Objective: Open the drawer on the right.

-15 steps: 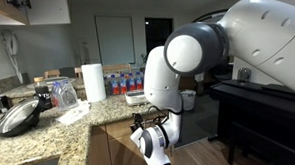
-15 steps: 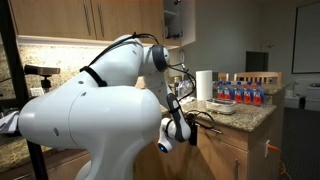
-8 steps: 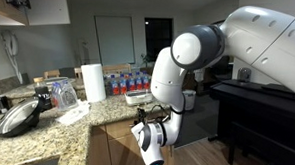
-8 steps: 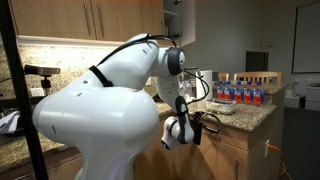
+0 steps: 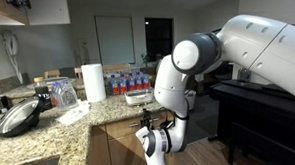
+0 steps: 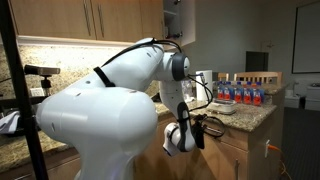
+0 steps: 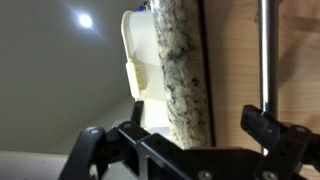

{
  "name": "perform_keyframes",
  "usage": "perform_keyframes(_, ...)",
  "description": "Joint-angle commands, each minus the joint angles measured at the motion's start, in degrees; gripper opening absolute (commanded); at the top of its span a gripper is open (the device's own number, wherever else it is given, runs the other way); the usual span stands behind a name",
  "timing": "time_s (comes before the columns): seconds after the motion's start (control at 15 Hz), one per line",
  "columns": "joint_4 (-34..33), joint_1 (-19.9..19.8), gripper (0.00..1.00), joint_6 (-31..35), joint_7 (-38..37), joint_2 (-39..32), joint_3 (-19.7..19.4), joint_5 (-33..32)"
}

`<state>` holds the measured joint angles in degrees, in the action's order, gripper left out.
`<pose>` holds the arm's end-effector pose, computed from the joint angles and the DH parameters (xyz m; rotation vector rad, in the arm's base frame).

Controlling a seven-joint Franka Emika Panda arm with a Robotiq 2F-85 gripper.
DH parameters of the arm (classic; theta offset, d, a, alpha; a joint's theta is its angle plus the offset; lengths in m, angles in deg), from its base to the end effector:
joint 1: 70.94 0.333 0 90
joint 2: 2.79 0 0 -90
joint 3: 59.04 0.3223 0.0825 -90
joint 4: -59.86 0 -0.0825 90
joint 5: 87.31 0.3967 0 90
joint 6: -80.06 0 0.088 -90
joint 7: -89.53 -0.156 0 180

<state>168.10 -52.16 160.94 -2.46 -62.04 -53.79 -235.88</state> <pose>0.6184 0.1751 0.0231 1.1792 0.7389 1.3360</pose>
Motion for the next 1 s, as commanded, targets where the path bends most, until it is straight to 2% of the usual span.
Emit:
perform_keyframes(0.0,1.8,-2.2,1.00,-2.7,5.7,-1.6,1.6,2.5)
perform_keyframes(0.13,1.3,-2.3,1.00,-4.3,9.4,-2.6,2.3,5.4)
perform_keyframes(0.33,0.3,-3.5,1.00,-1.2,14.9,-3.4,4.4,10.1)
perform_keyframes(0.73,-2.4,-5.0,1.00,10.0,18.7,-2.7,6.3,8.1)
perform_keyframes(0.93,-5.0,-5.0,1.00,13.5,19.4,-2.7,6.6,8.5)
